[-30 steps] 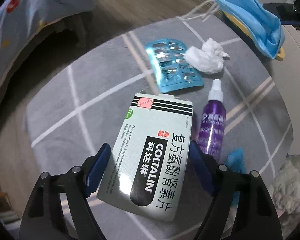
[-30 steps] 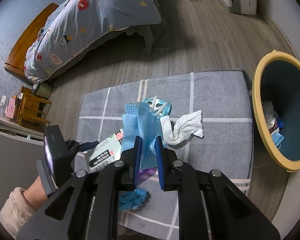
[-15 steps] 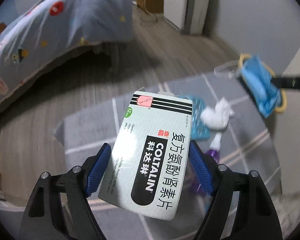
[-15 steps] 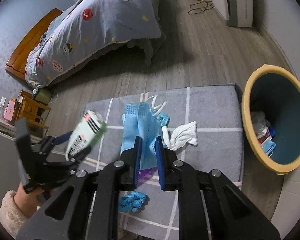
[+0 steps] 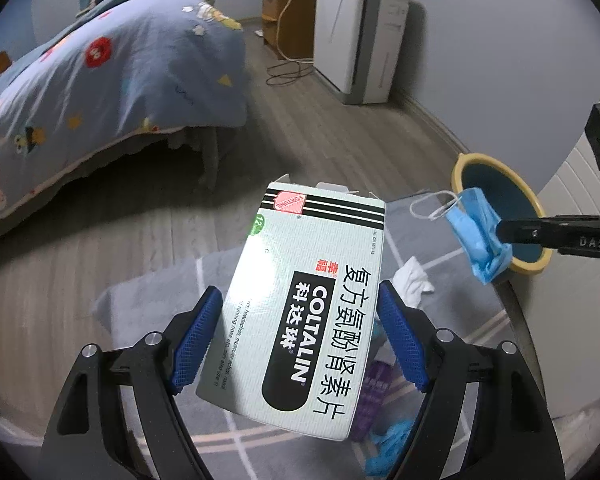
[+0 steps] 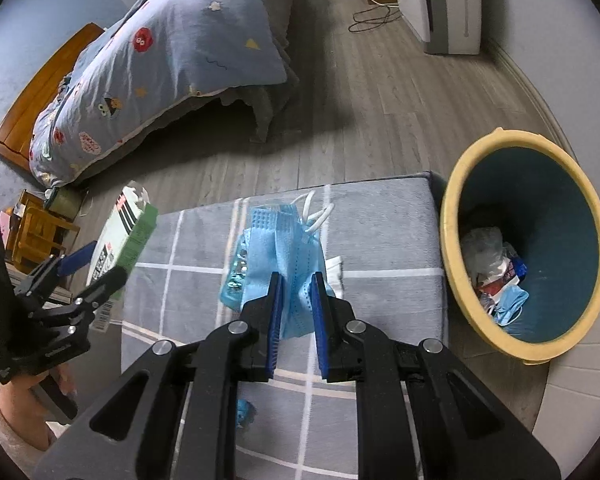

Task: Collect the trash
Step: 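Grasp the white COLTALIN box with the left gripper while the right holds the mask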

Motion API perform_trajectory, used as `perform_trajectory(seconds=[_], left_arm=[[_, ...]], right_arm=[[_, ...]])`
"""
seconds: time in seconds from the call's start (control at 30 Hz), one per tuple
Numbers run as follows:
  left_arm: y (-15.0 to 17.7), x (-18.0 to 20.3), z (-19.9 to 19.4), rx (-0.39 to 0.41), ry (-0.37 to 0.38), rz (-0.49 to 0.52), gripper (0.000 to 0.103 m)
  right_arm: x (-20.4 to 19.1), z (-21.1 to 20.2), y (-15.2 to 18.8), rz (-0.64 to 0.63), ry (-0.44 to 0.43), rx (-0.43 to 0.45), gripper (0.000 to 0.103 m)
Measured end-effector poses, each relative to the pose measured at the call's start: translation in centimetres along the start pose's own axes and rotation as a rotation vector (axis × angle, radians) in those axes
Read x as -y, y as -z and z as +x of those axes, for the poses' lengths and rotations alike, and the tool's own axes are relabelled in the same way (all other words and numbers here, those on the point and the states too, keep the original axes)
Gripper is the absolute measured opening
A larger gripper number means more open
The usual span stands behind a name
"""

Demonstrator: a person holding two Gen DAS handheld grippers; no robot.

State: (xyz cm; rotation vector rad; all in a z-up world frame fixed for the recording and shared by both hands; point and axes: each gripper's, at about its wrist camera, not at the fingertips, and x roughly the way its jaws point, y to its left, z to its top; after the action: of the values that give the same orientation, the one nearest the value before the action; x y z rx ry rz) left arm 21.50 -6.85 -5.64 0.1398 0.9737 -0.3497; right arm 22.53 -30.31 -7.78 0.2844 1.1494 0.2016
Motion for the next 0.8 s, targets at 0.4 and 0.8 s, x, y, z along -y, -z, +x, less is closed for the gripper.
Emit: perform_trajectory(seconds=[0.4,0.8], left_arm=[[-2.4,6.0,0.1,0.034,0.045,0.085,0.079],[-3.0,11.9,-0.1,0.058,0.115,0.145,0.079]], right_arm=[[4.6,-2.0,-0.7,0.093,-0.011,0.053,0.014],[8.3,-4.5,-0.6,0.107,0.076,0.115,0.014]])
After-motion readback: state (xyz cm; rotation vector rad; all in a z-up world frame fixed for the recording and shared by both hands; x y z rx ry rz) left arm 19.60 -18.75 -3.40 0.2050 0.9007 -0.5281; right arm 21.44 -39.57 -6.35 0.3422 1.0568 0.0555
